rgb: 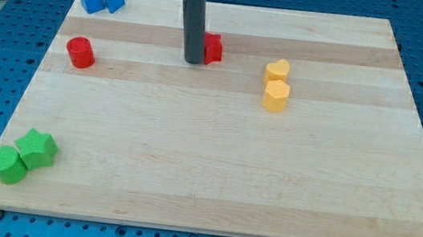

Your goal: Move the red star close to the yellow heart

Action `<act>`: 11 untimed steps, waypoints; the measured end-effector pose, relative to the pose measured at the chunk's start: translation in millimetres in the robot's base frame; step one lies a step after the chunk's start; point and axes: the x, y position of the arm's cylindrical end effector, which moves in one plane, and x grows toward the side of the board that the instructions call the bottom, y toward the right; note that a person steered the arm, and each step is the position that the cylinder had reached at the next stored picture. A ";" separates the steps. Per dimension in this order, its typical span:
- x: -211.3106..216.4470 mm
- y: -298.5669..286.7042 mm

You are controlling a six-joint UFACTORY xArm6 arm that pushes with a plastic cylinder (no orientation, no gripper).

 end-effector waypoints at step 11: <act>-14.0 77.5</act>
